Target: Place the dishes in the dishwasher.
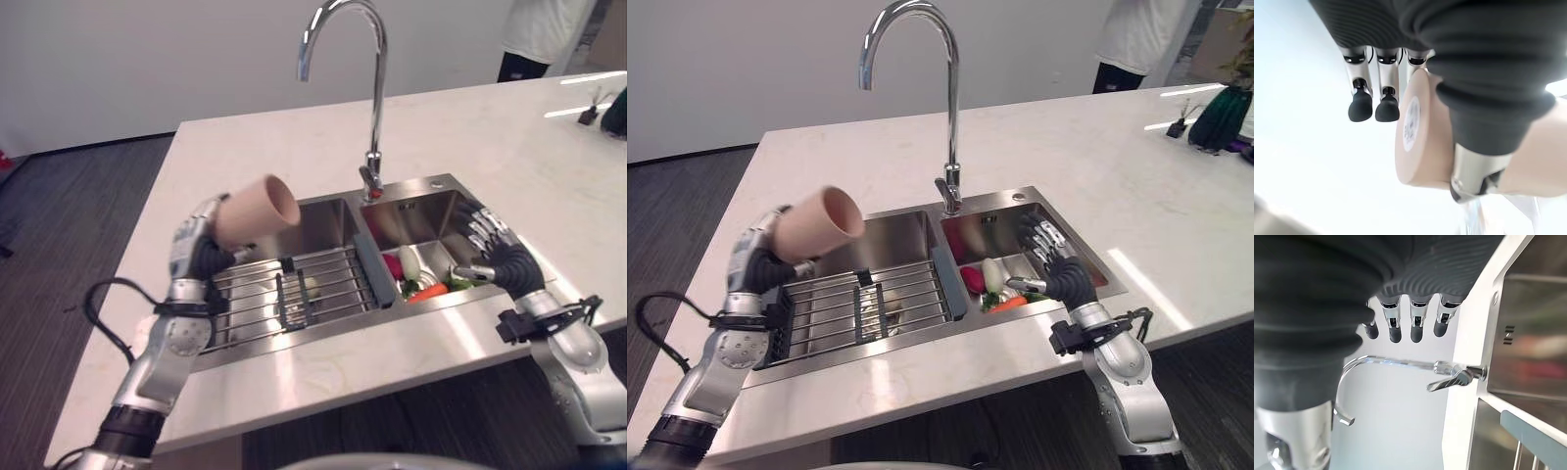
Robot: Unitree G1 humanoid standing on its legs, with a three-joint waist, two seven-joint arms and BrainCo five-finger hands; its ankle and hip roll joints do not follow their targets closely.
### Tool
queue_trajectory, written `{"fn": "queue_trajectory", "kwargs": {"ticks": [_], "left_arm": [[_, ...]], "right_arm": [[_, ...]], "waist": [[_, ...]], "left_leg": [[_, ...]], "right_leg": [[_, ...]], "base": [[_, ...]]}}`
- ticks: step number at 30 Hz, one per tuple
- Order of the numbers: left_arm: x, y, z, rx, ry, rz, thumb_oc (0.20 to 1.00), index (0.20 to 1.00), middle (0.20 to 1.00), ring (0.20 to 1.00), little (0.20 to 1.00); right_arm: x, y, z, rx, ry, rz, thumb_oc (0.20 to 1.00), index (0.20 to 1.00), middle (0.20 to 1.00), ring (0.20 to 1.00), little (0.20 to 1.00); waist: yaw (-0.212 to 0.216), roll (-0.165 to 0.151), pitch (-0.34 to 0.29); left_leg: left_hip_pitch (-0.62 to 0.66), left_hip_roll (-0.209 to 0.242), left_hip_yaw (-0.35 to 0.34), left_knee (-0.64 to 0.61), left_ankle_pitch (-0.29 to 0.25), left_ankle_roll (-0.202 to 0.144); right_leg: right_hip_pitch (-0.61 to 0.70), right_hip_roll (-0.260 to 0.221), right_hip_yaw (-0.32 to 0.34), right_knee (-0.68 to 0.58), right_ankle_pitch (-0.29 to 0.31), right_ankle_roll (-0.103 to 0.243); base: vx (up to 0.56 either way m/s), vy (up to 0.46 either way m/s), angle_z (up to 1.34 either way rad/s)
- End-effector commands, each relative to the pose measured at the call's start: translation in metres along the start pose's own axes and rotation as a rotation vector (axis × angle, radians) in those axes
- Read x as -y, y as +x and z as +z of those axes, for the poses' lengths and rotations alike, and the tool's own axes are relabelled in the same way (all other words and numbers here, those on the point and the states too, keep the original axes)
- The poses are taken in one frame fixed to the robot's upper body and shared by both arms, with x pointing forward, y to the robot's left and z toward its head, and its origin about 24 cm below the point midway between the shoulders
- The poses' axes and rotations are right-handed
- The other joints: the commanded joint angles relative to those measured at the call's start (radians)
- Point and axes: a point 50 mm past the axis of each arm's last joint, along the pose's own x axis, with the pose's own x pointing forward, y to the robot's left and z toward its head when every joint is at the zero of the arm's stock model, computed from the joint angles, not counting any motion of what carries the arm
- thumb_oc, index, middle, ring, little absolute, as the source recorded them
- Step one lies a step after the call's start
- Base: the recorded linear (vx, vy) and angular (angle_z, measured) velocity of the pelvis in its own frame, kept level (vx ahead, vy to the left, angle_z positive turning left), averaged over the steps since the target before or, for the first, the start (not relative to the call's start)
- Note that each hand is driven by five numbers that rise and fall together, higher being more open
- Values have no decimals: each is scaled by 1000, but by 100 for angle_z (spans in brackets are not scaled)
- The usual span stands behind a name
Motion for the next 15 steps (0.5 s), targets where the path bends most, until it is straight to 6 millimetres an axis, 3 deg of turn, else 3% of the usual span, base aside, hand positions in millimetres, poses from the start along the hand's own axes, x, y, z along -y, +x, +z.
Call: {"fn": "queue_trajectory", "kwargs": {"ticks": [1,6,9,11,12,13,15], "left_arm": [[-26,21,17,100,-125,179,200,200,200,200,200],[-39,-8,20,57,-258,204,200,200,200,200,200],[-40,-8,34,115,-321,200,200,200,200,200,200],[-36,-3,43,164,-368,186,200,200,200,200,200],[-34,1,56,261,-332,180,200,200,200,200,200],[-35,3,63,327,-279,198,200,200,200,200,200],[-34,6,64,324,-353,204,200,200,200,200,200]], "right_arm": [[2,12,33,202,-23,-47,1000,1000,1000,1000,1000],[2,-1,33,205,18,-73,1000,1000,1000,1000,1000],[6,1,43,244,-48,-106,1000,1000,1000,1000,1000],[11,7,50,286,-77,-145,1000,1000,1000,1000,1000],[14,11,57,318,-85,-158,1000,1000,1000,1000,1000],[17,11,62,342,-78,-149,1000,1000,1000,1000,1000],[20,7,60,351,-108,-145,1000,1000,1000,1000,1000]], "waist": [[26,-18,37],[64,-15,58],[81,-13,96],[67,-38,124],[55,-62,140],[35,-65,140],[-6,-44,122]], "left_leg": [[44,-13,-47,7,-57,7],[34,17,-56,7,-25,-21],[-7,28,-41,7,15,-41],[-29,38,81,150,-9,-36],[-58,57,110,373,-45,-37],[-36,60,94,461,-71,-35],[71,54,92,443,-75,-42]], "right_leg": [[74,24,-17,7,-68,-1],[79,32,-44,7,-78,-17],[58,35,-58,7,-78,-20],[41,12,-101,7,-67,-30],[33,0,-127,7,-59,-47],[7,-2,-155,7,-29,-50],[-41,3,-202,7,5,-49]], "base": [[-8,-196,21],[7,-216,24],[-280,-133,39],[-416,-164,70],[-481,-125,141],[-569,24,150],[-393,176,91]]}}
